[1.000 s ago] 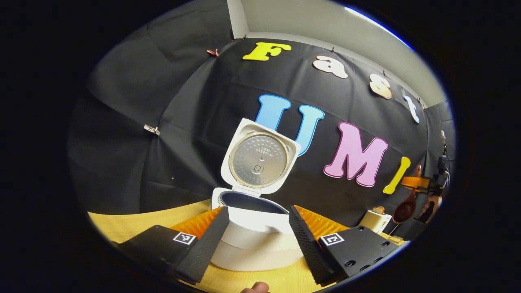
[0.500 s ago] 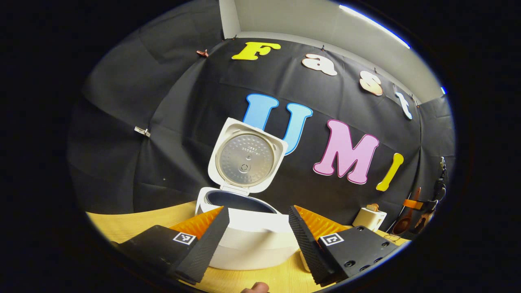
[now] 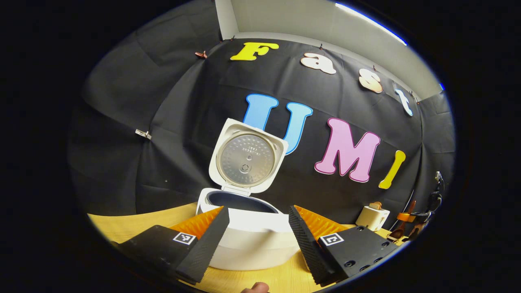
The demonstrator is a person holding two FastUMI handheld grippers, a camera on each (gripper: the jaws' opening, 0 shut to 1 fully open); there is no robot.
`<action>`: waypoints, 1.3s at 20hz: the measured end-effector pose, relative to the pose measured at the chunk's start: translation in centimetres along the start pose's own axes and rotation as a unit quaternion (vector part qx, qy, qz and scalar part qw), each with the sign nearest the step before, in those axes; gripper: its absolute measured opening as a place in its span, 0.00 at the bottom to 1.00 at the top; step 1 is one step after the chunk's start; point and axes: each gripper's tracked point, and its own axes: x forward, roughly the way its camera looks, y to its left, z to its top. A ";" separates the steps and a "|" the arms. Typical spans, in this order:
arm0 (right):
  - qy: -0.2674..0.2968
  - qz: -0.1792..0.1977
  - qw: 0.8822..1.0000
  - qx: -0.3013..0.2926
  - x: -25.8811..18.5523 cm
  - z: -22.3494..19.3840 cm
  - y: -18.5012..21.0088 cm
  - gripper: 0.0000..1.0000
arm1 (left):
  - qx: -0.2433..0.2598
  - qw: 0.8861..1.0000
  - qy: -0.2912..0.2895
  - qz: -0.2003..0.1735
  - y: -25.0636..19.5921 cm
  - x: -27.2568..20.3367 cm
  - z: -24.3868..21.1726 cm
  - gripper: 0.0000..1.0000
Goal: Close the left gripper, press the button to open the rice cooker; take a wooden spoon from the chopstick holder with the right hand, scoop a spoonful of rice and pour it into the rice cooker, then put the wooden spoon back into the chopstick holder.
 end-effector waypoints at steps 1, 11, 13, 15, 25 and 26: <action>0.005 0.001 1.000 0.005 -0.1 -0.7 -0.2 0.19 | 0.002 1.000 0.000 -0.001 -0.1 0.0 0.0 0.95; -0.006 -0.040 0.999 -0.009 -2.9 -0.1 -3.3 0.52 | 0.019 1.000 -0.003 -0.014 -1.9 -0.2 0.1 0.95; -0.013 -0.046 0.999 -0.015 -4.2 0.4 -4.0 0.52 | 0.023 1.000 -0.007 -0.019 -2.5 -0.3 0.3 0.95; -0.013 -0.050 0.998 -0.021 -5.7 0.4 -4.7 0.54 | 0.027 0.999 -0.010 -0.021 -2.8 -0.5 0.5 0.95; -0.041 -0.058 0.993 -0.089 -16.5 2.3 -4.6 0.58 | 0.066 0.995 -0.066 -0.026 -3.0 2.6 9.0 0.94; -0.041 -0.042 0.995 -0.082 -17.1 2.0 -3.1 0.58 | 0.071 0.994 -0.074 -0.031 -3.4 3.7 10.6 0.95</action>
